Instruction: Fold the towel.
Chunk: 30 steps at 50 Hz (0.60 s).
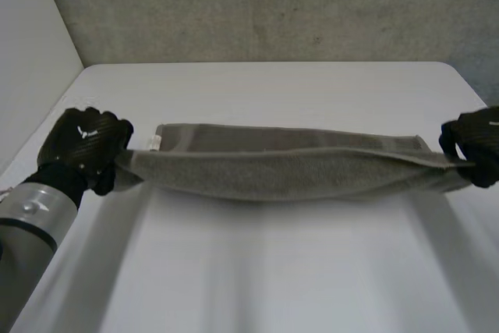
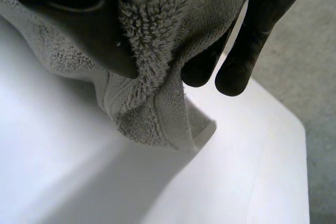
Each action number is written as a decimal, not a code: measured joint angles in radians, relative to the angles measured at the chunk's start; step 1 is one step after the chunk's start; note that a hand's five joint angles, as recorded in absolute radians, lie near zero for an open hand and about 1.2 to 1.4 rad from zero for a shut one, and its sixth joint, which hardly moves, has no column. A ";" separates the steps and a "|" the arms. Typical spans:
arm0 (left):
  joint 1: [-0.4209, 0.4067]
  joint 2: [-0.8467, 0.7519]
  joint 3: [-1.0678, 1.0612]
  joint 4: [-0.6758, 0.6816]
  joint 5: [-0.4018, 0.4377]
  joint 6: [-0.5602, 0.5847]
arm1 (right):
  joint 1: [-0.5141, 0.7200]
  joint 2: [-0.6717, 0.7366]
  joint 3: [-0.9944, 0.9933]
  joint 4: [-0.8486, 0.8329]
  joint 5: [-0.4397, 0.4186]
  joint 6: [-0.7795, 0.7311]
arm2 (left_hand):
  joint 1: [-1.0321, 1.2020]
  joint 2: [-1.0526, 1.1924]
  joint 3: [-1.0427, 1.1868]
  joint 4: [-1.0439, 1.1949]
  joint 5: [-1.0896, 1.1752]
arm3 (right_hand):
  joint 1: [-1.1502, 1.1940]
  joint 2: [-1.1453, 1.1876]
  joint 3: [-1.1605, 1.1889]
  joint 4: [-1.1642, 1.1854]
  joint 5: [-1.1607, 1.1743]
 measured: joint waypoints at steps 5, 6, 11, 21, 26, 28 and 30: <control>0.004 -0.020 0.001 -0.010 0.017 0.001 | -0.009 0.040 0.024 0.007 -0.002 -0.060 | 0.000 0.000 0.000 0.000 0.000 | 0.000 0.000 0.000 0.000 0.000; 0.004 -0.029 0.005 -0.008 0.018 0.001 | -0.008 0.051 0.023 0.005 -0.002 -0.066 | 0.000 0.000 0.000 0.000 0.000 | 0.000 0.000 0.000 0.000 0.000; 0.006 -0.140 0.078 0.012 0.019 0.003 | -0.001 0.146 -0.020 -0.010 0.005 -0.080 | 0.000 0.000 0.000 0.000 0.000 | 0.000 0.000 0.000 0.000 0.000; -0.005 -0.537 0.432 0.029 0.016 0.004 | 0.106 0.472 -0.306 -0.062 0.050 0.018 | 0.000 0.000 0.001 0.000 0.000 | 0.000 0.002 0.014 0.000 0.000; -0.018 -0.777 0.712 0.021 0.014 0.003 | 0.161 0.666 -0.507 -0.119 0.125 0.110 | 0.000 0.000 0.001 0.000 0.000 | 0.000 0.002 0.014 0.000 0.003; -0.022 -0.844 0.798 0.019 0.013 0.002 | 0.177 0.719 -0.561 -0.147 0.148 0.133 | 0.000 0.000 0.001 0.000 0.000 | 0.000 0.002 0.014 0.000 0.003; -0.028 -0.923 0.903 0.017 0.013 0.002 | 0.196 0.779 -0.619 -0.191 0.178 0.157 | 0.000 0.000 0.001 0.000 0.000 | 0.000 0.002 0.014 0.000 0.003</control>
